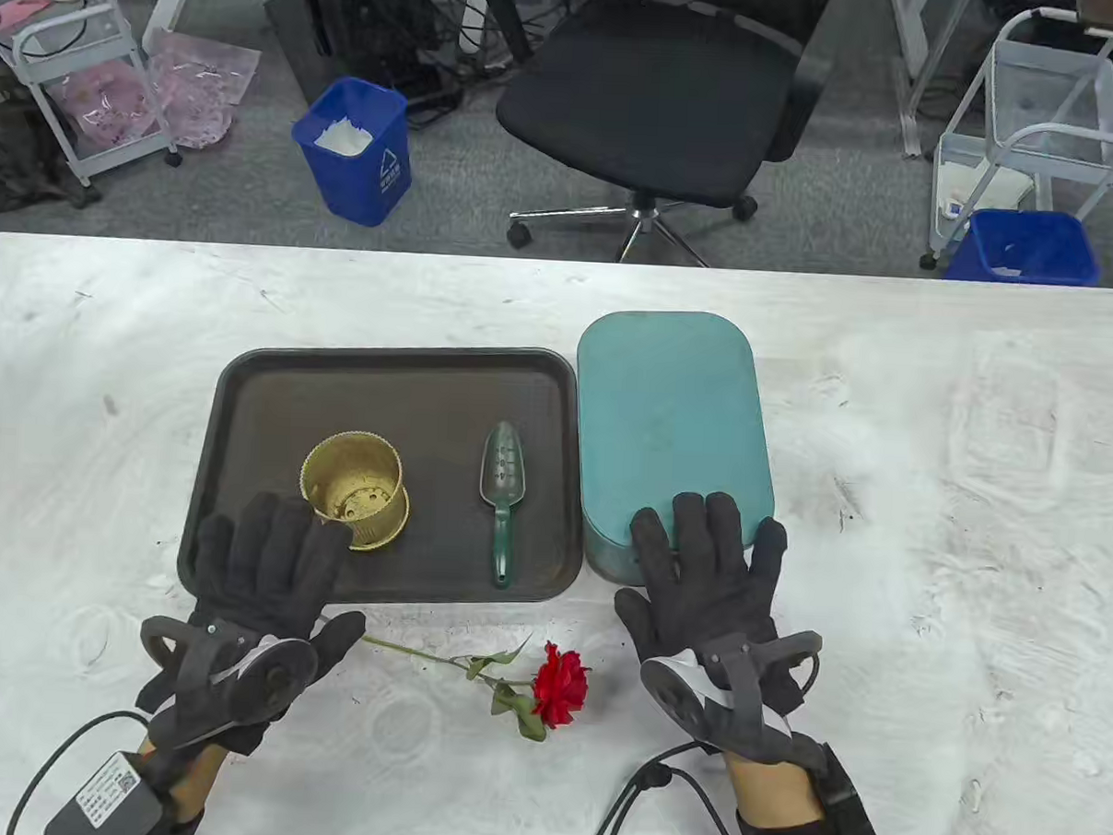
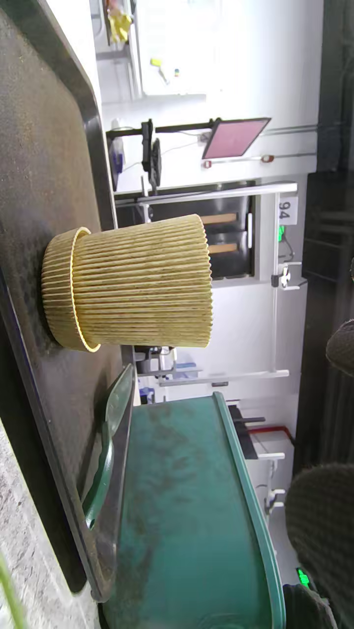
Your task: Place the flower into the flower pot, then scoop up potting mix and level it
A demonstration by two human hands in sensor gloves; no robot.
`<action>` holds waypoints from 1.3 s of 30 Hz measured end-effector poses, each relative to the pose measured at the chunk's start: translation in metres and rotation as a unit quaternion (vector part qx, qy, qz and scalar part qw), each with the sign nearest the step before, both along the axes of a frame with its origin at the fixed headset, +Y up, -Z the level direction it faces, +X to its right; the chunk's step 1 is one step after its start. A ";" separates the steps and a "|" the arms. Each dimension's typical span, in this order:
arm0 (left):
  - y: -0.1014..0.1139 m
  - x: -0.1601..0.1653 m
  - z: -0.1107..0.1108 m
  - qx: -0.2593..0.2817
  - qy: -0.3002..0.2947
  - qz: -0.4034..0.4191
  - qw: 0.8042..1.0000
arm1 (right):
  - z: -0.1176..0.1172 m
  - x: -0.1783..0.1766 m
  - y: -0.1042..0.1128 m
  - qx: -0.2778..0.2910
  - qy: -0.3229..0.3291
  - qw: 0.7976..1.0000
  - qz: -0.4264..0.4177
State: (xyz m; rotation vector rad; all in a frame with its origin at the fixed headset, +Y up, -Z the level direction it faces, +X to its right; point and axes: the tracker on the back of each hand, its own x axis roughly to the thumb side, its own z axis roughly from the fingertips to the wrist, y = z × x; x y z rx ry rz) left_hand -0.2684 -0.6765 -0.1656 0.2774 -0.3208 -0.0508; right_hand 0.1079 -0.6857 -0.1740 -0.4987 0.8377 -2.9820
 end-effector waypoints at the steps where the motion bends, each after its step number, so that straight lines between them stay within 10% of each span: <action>1: 0.000 0.000 0.000 0.000 0.000 -0.001 1.000 | 0.000 0.000 0.000 0.000 0.000 1.000 0.000; 16: -0.002 0.005 0.000 -0.005 -0.010 -0.002 1.000 | -0.002 -0.003 0.003 0.005 -0.012 1.000 0.001; 23: 0.002 0.006 0.003 0.003 -0.019 -0.001 1.000 | -0.022 -0.044 0.049 0.022 0.010 1.000 0.003; 39: 0.010 0.009 0.009 0.029 -0.026 -0.004 0.999 | -0.071 -0.082 0.031 -0.185 -0.065 0.966 0.167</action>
